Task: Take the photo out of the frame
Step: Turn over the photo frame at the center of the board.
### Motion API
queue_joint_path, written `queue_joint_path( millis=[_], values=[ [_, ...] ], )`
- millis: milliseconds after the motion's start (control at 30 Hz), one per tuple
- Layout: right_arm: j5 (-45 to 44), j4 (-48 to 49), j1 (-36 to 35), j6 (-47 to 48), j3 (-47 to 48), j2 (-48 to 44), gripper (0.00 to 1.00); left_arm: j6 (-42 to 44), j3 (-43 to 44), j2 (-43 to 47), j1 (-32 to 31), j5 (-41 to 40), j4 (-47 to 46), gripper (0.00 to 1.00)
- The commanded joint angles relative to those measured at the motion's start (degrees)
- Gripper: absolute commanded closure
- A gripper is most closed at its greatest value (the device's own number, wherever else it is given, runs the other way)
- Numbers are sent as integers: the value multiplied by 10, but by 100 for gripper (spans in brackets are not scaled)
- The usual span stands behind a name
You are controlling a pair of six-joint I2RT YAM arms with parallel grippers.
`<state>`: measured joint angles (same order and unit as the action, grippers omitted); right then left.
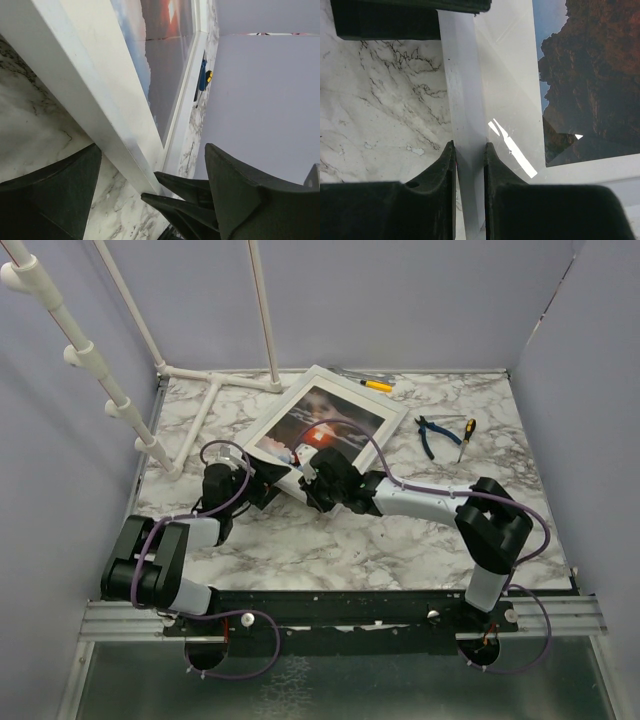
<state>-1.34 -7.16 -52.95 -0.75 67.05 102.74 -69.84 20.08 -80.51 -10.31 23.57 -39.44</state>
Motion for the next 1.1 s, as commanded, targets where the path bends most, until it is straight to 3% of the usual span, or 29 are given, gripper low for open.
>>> queue_joint_path(
  millis=[0,167,267,300,367,400,433,467,533,700,833,933,1067],
  values=[
    [34,32,7,-57,-2,-37,100,-16,21,-42,-15,-17,-61,19],
    [41,37,6,-57,-9,-46,99,-25,29,-68,-23,-24,-82,28],
    [42,51,6,-61,-24,-57,99,-25,37,-75,-25,-24,-90,52],
    [39,56,6,-62,-29,-63,92,-22,40,-76,-25,-24,-90,61],
    [23,66,6,-64,-45,-78,61,-18,44,-76,-25,-23,-90,80],
    [17,82,7,-65,-56,-89,43,-17,46,-75,-25,-22,-90,85],
    [7,97,7,-65,-71,-101,32,-16,47,-74,-25,-21,-90,90],
    [-6,111,6,-65,-87,-116,25,-15,48,-73,-25,-17,-90,92],
    [-24,139,7,-64,-119,-148,19,-11,48,-71,-27,-12,-90,96],
    [-94,171,7,-83,-174,-217,14,-5,44,-60,-33,-4,-88,99],
    [-158,140,36,-158,-187,-254,9,7,44,-43,-40,-3,-72,99],
    [-103,105,108,-242,-196,-272,8,21,49,-25,-42,-5,-45,99],
    [5,134,208,-334,-249,-300,0,30,53,0,-45,-12,-15,98]
  ],
)
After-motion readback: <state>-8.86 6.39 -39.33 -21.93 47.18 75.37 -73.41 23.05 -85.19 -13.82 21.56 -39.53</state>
